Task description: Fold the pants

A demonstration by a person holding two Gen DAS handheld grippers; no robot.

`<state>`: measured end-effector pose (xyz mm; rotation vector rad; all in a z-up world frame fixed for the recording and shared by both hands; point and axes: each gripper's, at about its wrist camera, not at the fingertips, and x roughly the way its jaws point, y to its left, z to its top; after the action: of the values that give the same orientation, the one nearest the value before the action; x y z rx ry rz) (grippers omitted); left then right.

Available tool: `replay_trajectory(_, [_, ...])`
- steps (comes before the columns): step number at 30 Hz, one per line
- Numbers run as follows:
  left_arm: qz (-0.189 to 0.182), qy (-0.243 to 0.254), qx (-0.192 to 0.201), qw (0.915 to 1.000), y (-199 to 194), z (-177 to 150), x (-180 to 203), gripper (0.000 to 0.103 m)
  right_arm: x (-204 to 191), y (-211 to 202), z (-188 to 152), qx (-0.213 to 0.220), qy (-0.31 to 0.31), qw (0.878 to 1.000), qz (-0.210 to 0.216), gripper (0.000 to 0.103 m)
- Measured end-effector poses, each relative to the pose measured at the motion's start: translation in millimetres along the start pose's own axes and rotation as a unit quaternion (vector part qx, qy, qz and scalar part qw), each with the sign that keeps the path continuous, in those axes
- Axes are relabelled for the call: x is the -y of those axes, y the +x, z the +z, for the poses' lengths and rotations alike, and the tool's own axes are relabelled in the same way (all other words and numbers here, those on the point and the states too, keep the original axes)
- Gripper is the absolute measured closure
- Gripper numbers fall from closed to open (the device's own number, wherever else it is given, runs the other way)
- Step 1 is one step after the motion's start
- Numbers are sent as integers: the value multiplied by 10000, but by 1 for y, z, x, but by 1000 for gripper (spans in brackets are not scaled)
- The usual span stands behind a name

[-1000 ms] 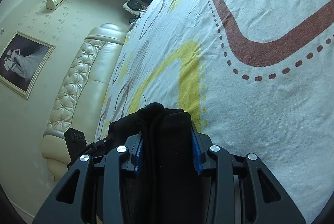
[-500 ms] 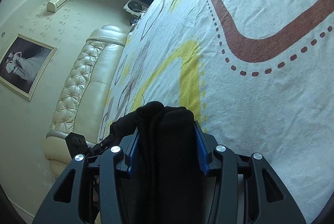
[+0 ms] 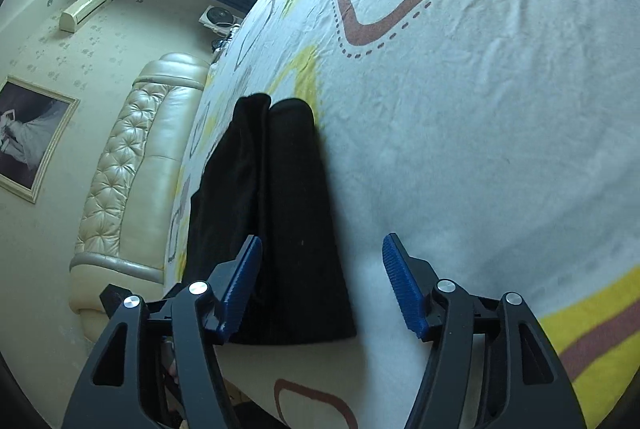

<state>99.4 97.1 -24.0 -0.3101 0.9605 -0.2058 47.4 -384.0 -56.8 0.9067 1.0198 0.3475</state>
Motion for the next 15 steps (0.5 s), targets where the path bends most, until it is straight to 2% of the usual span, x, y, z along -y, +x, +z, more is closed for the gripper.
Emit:
replay_trajectory(2, [144, -14, 42, 9999, -15, -11, 4, 13, -10, -8, -19, -44, -212, 9992, -330, 30])
replay_trajectory(5, [578, 316, 137, 9977, -33, -28, 20, 13, -24, -14, -47, -77, -579, 9947, -845, 29])
replay_trajectory(8, [1085, 811, 355, 9901, -54, -47, 43, 13, -43, -18, -71, 6, -1020, 9841, -1456, 29])
replay_trajectory(10, [1369, 947, 432, 9851, -68, -56, 55, 13, -55, -20, -82, 36, -1173, 9792, -1654, 29])
replay_trajectory(11, [1370, 918, 524, 9849, -77, -61, 59, 12, -60, -22, -86, 60, -1224, 9787, -1650, 29])
replay_trajectory(13, [1145, 780, 766, 9874, -94, -74, 65, 8, -74, -25, -93, 148, -1424, 9751, -1691, 29])
replay_trajectory(15, [937, 762, 752, 9898, -98, -79, 72, 7, -89, -27, -98, 278, -1790, 9656, -1864, 29])
